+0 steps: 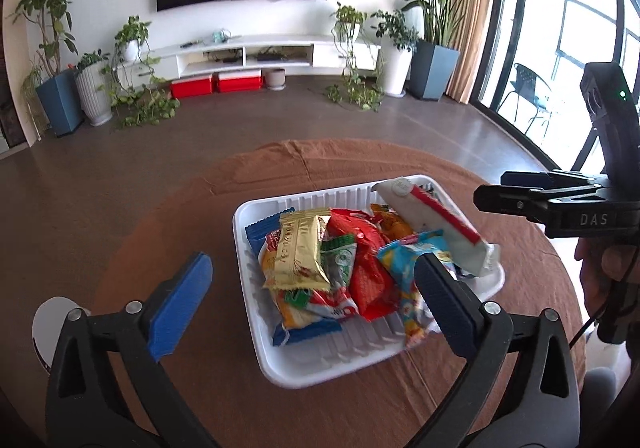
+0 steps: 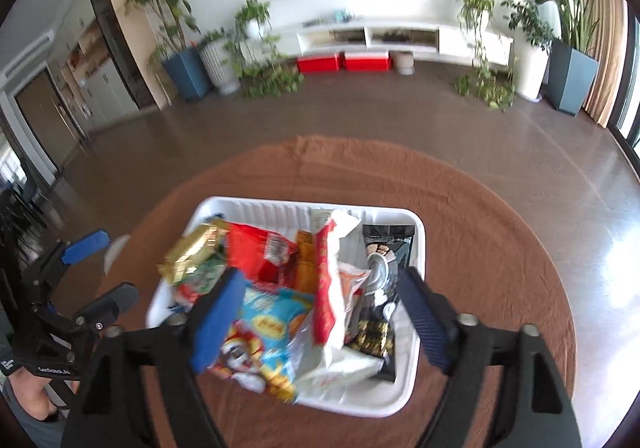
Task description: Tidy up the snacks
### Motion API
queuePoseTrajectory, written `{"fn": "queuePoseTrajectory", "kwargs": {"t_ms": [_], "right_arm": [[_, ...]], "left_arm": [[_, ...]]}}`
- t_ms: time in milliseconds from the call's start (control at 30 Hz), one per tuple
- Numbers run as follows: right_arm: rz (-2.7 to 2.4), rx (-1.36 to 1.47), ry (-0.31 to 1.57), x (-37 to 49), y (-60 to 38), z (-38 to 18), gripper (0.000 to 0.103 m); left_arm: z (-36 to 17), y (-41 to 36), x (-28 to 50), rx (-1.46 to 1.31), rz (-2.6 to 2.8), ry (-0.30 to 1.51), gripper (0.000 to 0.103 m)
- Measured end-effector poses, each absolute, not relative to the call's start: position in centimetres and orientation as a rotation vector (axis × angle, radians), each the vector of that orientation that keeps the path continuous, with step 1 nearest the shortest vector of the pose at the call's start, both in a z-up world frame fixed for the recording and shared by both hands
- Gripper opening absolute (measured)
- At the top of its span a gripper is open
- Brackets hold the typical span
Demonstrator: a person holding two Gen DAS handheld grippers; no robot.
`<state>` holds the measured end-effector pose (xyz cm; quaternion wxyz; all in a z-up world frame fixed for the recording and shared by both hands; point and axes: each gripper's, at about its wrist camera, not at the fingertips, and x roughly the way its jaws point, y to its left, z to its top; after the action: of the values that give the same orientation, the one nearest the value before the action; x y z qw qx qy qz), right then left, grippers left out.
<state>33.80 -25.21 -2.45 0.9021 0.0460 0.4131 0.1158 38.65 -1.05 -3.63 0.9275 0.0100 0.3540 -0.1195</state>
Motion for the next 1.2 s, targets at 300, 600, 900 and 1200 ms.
{"fn": "queuePoseTrajectory", "kwargs": {"t_ms": [300,600,900,1200], "right_arm": [[0.188,0.106,0.575,21.4,-25.0,0.9,0.096],[0.112,-0.032,0.099,6.5,-22.1,6.9,0.103],[0.039,0.038,-0.071,-2.2,-21.9,11.7,0.103],[0.039,0.075,0.044,-3.8,-22.5,10.8,0.103]], "left_arm": [[-0.4,-2.3,25.9,0.086,-0.23,0.555,0.103],[3.3,-3.6,13.1,0.118,-0.022,0.373,0.103],[6.4,-5.8,5.2,0.151,-0.037,0.314,0.103],[7.8,-6.8,1.7,0.103,-0.051,0.372,0.103]]}}
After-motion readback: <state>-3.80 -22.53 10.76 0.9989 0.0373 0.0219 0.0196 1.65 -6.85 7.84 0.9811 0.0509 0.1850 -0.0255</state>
